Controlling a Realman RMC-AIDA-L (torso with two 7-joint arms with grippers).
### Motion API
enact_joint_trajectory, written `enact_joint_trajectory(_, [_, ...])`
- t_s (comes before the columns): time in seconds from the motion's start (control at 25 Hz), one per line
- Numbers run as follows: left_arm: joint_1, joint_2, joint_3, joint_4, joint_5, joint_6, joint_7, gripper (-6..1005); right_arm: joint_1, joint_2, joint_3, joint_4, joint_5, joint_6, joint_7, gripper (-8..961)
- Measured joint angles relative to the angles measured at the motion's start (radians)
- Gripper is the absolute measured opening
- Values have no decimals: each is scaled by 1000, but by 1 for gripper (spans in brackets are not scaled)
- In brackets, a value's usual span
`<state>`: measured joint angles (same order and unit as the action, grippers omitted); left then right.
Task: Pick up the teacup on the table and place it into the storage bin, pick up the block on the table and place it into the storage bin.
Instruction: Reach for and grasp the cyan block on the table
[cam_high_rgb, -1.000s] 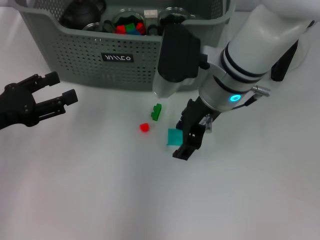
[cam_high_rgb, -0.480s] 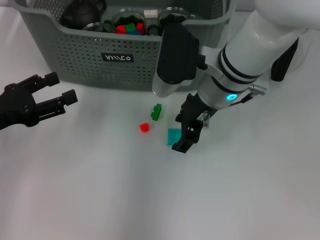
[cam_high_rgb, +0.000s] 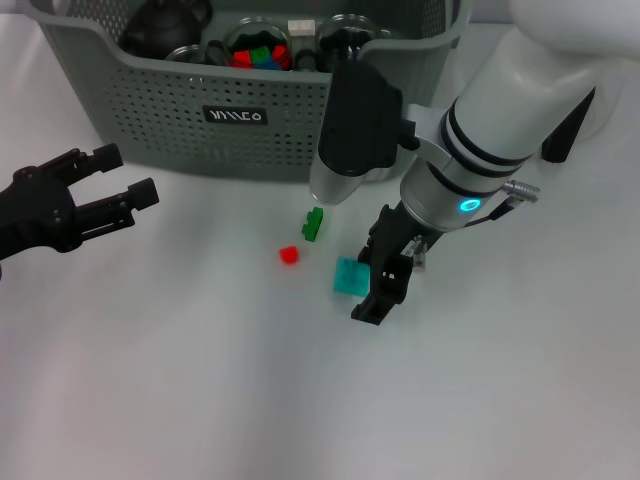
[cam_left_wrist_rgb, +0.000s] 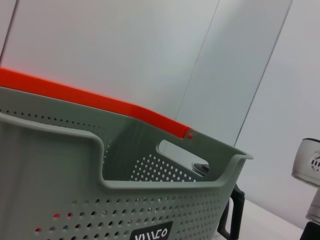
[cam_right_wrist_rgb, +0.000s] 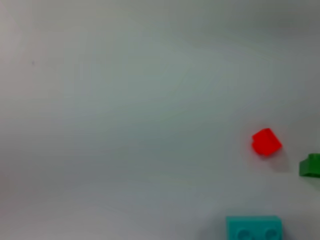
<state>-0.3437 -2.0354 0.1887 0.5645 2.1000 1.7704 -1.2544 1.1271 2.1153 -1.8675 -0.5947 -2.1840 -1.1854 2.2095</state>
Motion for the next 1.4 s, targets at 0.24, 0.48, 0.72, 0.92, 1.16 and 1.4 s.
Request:
enact_joint_trajectory(0.24, [-1, 0, 0, 0, 0, 0, -1, 860, 0, -4, 19, -13, 15, -26, -1, 790])
enact_joint_trajectory(0.48, [-3, 0, -1, 0, 0, 0, -2, 860, 4, -1, 12, -6, 15, 12, -1, 790])
enact_joint_trajectory(0.72, [-6, 0, -2, 0, 0, 0, -1, 860, 6, 2, -3, -1, 17, 33, -4, 790])
enact_joint_trajectory(0.92, [-7, 0, -3, 0, 0, 0, 0, 860, -2, 3, -12, 5, 17, 51, -4, 790])
enact_joint_trajectory(1.16, [-6, 0, -3, 0, 1, -1, 1, 860, -4, 6, -30, 12, 24, 64, -4, 790])
enact_joint_trajectory(1.4, [-6, 0, -3, 0, 2, -2, 1, 860, -4, 6, -32, 12, 26, 65, -5, 791])
